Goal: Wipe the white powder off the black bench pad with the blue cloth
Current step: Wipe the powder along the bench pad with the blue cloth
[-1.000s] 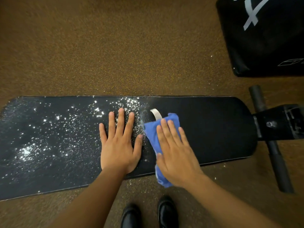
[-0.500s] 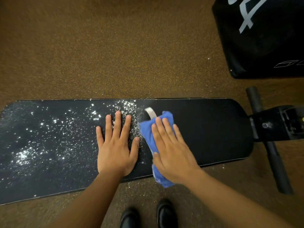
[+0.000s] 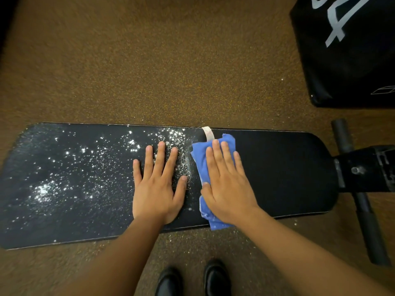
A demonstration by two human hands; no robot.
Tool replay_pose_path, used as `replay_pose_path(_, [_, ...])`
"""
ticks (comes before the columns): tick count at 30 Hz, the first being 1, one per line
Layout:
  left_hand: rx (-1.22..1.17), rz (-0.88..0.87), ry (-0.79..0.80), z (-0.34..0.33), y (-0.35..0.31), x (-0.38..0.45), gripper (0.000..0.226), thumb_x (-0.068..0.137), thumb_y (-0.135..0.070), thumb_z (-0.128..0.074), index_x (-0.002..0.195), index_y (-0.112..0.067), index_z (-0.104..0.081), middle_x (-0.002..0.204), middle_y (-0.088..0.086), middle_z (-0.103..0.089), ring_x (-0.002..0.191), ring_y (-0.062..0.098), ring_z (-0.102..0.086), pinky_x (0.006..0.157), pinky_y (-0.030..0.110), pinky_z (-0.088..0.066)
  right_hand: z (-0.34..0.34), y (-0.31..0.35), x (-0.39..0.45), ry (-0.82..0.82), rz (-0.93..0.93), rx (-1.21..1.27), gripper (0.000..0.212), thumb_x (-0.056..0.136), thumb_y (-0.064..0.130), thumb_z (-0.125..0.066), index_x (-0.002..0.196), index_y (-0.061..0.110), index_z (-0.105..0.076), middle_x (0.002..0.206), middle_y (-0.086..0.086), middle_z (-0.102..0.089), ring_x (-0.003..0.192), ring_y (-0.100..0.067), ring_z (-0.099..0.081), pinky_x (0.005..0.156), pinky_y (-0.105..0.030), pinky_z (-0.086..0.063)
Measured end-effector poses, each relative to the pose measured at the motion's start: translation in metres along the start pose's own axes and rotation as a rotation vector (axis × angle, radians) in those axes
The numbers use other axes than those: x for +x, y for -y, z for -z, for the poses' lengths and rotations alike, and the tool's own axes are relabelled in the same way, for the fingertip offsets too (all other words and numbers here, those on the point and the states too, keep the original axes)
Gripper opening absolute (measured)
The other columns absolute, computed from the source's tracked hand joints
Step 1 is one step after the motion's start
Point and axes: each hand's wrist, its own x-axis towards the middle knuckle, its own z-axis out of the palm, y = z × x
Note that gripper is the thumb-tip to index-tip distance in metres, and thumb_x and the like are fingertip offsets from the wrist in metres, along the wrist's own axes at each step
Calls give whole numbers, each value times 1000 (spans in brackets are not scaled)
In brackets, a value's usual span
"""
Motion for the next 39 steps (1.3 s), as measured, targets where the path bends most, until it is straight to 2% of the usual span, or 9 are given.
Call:
replay_pose_path(7, [-2, -4, 16, 2, -1, 3, 68, 96, -59, -15, 157, -31, -5, 165, -3, 8, 150, 20, 18, 120, 51, 8, 1, -2, 1, 31, -44, 11, 78, 86, 39, -29, 153, 2, -15, 162, -17, -9, 150, -31, -3, 118, -54, -17])
replay_pose_path(12, [-61, -25, 9, 6, 4, 1, 70, 95, -61, -13, 157, -31, -5, 165, -4, 7, 150, 18, 15, 121, 48, 5, 1, 3, 0, 36, -84, -6, 78, 87, 40, -27, 154, 3, -11, 162, -15, -5, 150, -29, 2, 120, -52, -12])
replay_pose_path(18, [21, -46, 12, 21, 48, -4, 72, 95, -62, -16, 158, -26, -8, 166, 0, 3, 151, 23, 13, 121, 52, 1, 0, 13, 2, 4, -187, 41, 73, 88, 36, -23, 154, 5, -12, 163, -13, -7, 150, -28, 1, 119, -53, -12])
replay_pose_path(22, [89, -81, 76, 25, 74, -6, 72, 95, -63, -11, 157, -28, 0, 165, -1, 11, 150, 23, 19, 120, 54, 5, -1, 27, 7, -16, -302, 65, 73, 89, 34, -18, 154, 6, -7, 163, -11, -1, 149, -25, 7, 119, -48, -2])
replay_pose_path(26, [85, -91, 93, 24, 80, -5, 72, 95, -64, -7, 156, -30, 9, 163, -1, 20, 147, 23, 26, 120, 54, 9, 0, 28, 7, 24, -325, 81, 75, 87, 38, -15, 155, 9, -3, 163, -7, 4, 149, -21, 13, 121, -47, 1])
replay_pose_path(33, [54, -84, 69, 22, 79, -5, 71, 96, -63, -10, 157, -29, 6, 164, 1, 16, 148, 24, 23, 120, 55, 7, 5, 28, 13, 38, -337, 75, 74, 89, 44, -11, 155, 12, -1, 163, -5, 5, 149, -21, 14, 120, -48, 0])
replay_pose_path(39, [37, -76, 53, 21, 79, -4, 69, 96, -60, -14, 157, -30, 1, 165, -2, 13, 149, 22, 19, 120, 53, 7, 7, 51, 74, 22, -367, 73, 67, 97, 37, -18, 155, 9, 2, 163, -9, 7, 149, -27, 12, 120, -49, 2])
